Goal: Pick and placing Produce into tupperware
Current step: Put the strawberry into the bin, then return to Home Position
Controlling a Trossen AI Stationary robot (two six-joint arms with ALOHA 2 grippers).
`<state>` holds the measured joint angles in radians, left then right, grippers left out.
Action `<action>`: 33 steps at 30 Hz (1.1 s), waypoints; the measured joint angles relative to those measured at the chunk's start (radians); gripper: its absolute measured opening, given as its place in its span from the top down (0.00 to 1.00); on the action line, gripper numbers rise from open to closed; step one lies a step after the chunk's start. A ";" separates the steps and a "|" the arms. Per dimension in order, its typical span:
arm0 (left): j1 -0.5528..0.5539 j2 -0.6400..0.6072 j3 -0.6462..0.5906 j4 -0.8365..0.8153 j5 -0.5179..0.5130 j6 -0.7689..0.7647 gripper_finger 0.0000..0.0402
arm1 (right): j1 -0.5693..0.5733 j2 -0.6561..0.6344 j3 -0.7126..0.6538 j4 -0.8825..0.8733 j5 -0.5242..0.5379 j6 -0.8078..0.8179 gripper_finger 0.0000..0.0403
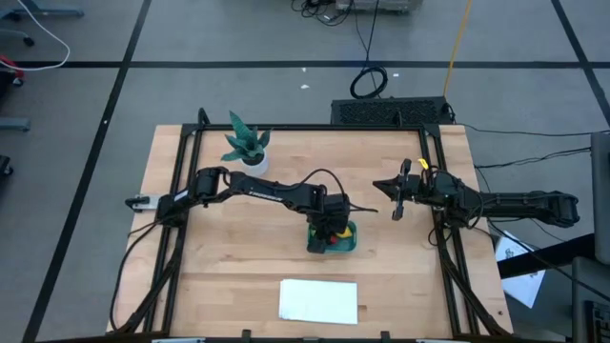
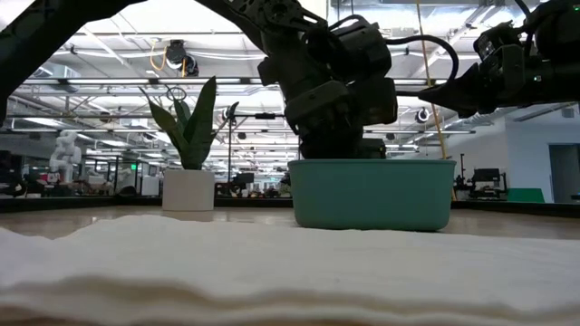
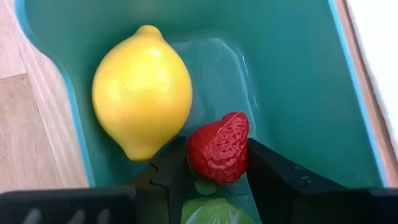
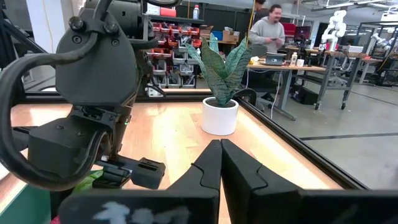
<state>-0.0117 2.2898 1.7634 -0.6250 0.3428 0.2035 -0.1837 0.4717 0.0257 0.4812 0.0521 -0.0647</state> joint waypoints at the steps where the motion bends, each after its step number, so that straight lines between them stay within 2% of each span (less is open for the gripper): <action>1: 0.000 0.000 0.000 -0.001 0.000 0.000 0.63 | 0.000 0.000 0.000 0.000 0.000 0.000 1.00; 9: 0.000 0.001 -0.003 -0.013 0.016 0.011 0.54 | 0.000 0.000 0.000 0.000 0.000 -0.002 1.00; 16: 0.001 0.001 -0.001 -0.010 0.015 0.013 0.53 | 0.000 0.000 0.000 0.000 0.000 -0.003 1.00; 25: 0.003 0.002 0.070 -0.079 0.013 0.025 0.53 | 0.000 0.000 0.000 0.000 0.000 -0.003 1.00; 33: 0.005 0.002 0.165 -0.233 -0.085 0.051 0.53 | 0.000 0.000 0.000 0.000 0.000 -0.003 1.00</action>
<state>-0.0071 2.2913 1.9279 -0.8580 0.2574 0.2543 -0.1837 0.4719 0.0257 0.4808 0.0521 -0.0681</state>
